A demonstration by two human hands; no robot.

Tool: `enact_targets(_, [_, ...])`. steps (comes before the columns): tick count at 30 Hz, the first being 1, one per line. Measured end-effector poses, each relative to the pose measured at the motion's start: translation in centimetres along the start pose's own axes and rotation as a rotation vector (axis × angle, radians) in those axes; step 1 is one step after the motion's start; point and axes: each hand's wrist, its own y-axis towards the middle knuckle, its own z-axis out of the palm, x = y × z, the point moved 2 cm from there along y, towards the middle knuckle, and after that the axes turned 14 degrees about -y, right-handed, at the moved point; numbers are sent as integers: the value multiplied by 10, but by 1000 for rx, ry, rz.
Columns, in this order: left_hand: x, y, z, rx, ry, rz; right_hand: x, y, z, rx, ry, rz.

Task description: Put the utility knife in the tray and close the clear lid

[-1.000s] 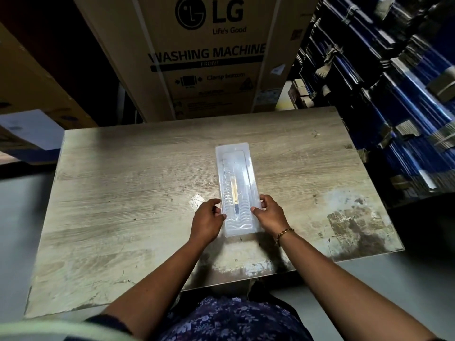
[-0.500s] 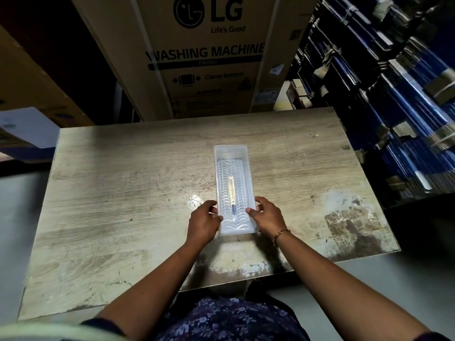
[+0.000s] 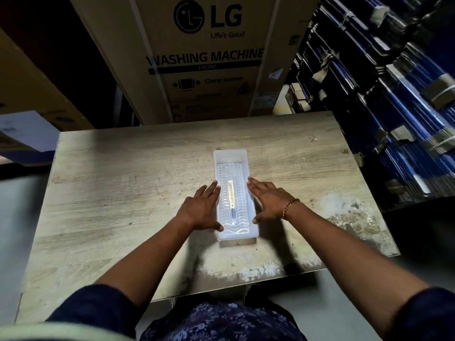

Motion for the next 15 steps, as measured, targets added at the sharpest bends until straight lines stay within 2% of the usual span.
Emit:
enact_targets(11, [-3, 2, -9, -41, 29, 38, 10, 9, -19, -48, -153, 63])
enact_targets(15, [-8, 2, -21, -107, 37, 75, 4, 7, -21, -33, -66, 83])
